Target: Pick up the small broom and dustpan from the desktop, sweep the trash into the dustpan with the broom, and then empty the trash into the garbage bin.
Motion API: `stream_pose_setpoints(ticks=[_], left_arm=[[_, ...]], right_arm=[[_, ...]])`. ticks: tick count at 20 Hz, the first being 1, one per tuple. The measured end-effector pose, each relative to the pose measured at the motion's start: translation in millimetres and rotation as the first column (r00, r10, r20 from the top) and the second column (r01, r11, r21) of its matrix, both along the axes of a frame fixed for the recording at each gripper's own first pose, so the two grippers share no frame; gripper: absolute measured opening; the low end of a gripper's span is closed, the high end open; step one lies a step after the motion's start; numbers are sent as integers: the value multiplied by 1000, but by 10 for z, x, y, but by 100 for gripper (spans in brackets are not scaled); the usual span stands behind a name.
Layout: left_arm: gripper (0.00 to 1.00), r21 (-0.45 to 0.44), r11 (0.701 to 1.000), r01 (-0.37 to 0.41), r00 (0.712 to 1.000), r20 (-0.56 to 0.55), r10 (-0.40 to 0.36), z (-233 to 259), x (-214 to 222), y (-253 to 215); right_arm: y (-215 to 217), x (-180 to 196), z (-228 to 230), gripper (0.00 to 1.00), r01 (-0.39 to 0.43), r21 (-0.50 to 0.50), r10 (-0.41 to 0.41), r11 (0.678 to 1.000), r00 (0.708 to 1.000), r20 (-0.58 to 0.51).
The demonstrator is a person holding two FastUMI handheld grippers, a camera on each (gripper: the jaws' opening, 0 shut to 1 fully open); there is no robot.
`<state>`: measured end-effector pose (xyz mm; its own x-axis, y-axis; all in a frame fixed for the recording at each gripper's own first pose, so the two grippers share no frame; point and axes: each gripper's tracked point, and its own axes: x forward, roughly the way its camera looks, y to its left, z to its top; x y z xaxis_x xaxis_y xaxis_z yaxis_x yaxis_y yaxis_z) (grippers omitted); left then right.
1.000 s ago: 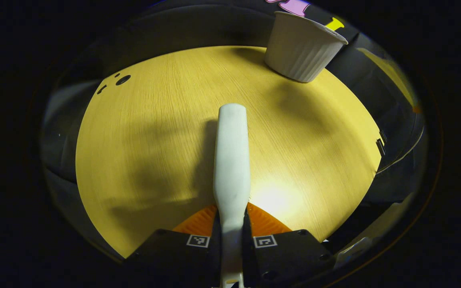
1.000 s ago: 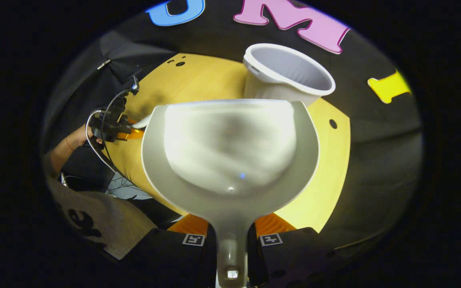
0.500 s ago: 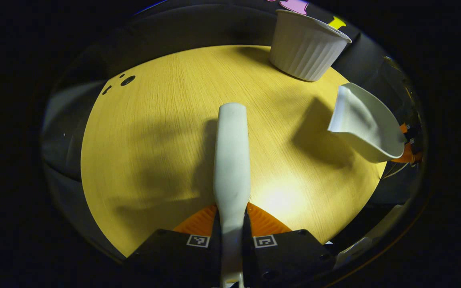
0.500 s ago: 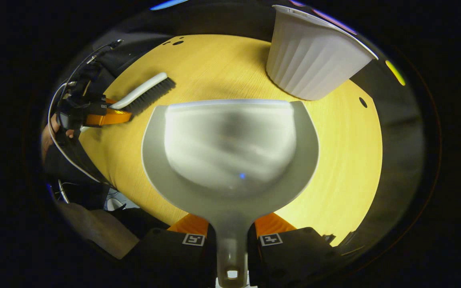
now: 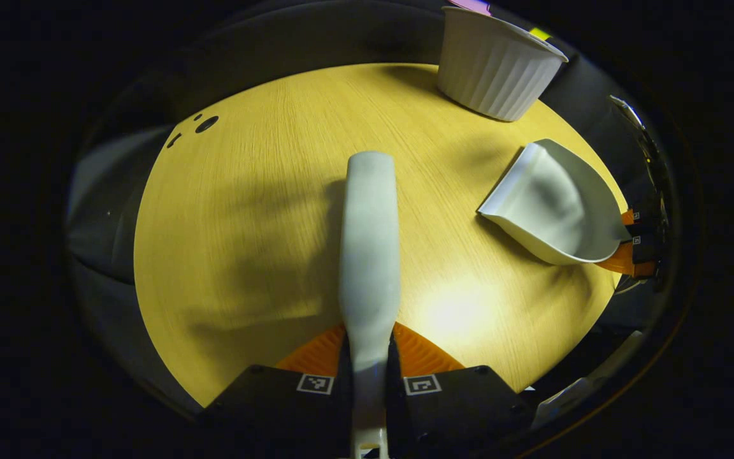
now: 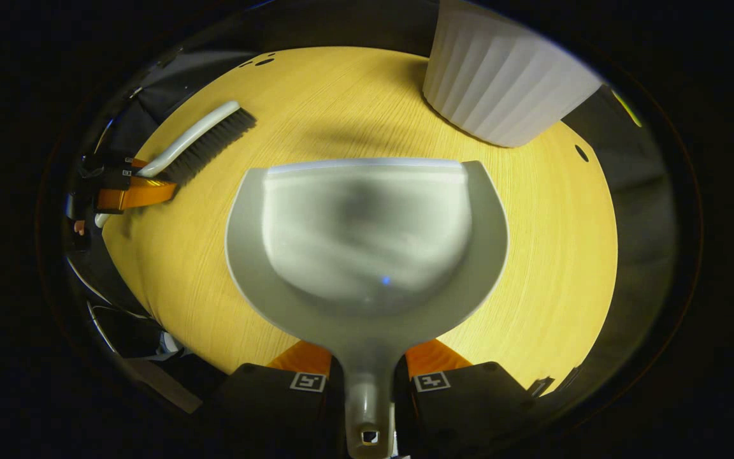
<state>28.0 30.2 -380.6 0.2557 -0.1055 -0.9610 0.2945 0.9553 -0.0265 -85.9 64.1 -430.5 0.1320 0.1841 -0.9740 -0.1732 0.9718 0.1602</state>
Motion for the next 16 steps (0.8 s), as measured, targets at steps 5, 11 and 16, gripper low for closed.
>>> stream_pose_setpoints(ticks=[5,11,16], left_arm=[[27,19,1000,2,1000,-18,-2,-15,17,29],[30,28,999,21,999,-42,-20,-62,0,2],[34,32,999,25,999,-35,-24,-18,-21,-8]], right_arm=[[32,-30,-12,36,24,30,-24,999,1000,-18],[16,-36,-20,37,12,20,-11,1000,1000,-17],[30,-43,0,41,4,25,-4,1000,1000,-18]])
